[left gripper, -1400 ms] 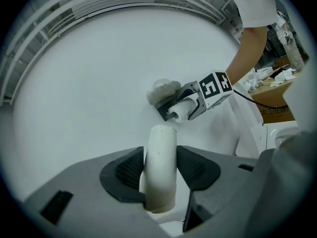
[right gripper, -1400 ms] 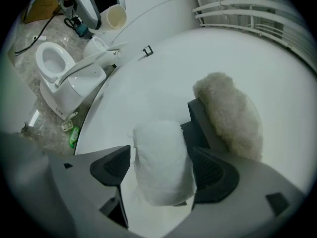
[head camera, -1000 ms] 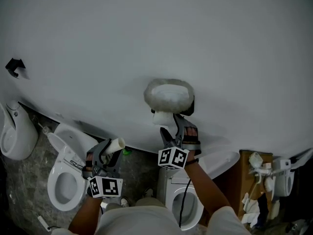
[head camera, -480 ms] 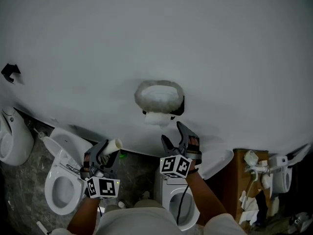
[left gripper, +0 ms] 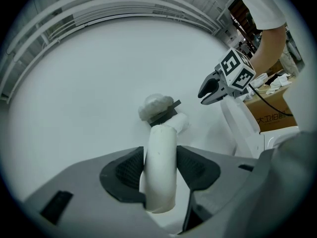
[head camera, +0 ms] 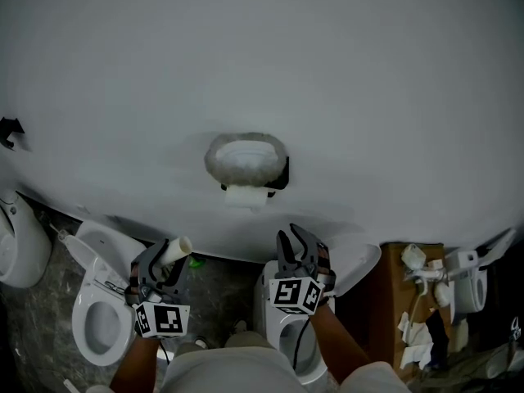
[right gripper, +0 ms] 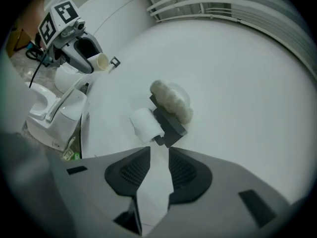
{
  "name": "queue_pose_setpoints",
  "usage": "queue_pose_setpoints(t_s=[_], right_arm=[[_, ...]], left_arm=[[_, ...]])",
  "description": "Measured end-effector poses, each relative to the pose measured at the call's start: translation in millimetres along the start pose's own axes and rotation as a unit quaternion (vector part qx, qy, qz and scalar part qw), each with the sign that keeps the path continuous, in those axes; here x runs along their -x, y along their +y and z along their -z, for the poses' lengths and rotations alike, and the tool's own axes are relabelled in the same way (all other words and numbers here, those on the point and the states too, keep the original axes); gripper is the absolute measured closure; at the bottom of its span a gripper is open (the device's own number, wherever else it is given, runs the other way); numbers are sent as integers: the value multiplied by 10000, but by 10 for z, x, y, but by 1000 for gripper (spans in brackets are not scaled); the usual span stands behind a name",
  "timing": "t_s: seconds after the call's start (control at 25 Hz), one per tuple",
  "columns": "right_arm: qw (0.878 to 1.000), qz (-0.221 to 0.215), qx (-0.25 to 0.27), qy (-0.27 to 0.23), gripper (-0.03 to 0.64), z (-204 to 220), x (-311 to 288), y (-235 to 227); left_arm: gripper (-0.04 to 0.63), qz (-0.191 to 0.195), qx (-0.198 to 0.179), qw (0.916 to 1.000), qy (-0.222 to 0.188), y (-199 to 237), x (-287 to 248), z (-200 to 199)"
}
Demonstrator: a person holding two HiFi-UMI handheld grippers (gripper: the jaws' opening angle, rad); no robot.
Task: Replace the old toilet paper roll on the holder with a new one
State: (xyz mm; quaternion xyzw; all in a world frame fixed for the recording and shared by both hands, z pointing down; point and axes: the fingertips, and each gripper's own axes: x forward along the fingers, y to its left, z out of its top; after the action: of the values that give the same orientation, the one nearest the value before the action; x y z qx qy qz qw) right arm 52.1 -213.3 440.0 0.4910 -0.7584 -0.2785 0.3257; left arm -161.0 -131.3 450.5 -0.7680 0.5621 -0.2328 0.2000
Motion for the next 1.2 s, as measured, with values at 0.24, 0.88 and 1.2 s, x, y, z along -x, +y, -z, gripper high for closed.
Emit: queue_pose_setpoints(t_s=[0.24,0.88,1.2], right_arm=[[9970,215,-738,38,617,122,213,-212],[9640,380,-2575,-548,618,127,796,-949],[9591,403,-2741,-578,618,212,1052,-1051]], left_arm=[[390,-21,-9,10000,-52,20,72,-65],[390,-466,-135,9986,-227,431,279,-481],[390,-651,-195,9973,-280,569,412,-483]])
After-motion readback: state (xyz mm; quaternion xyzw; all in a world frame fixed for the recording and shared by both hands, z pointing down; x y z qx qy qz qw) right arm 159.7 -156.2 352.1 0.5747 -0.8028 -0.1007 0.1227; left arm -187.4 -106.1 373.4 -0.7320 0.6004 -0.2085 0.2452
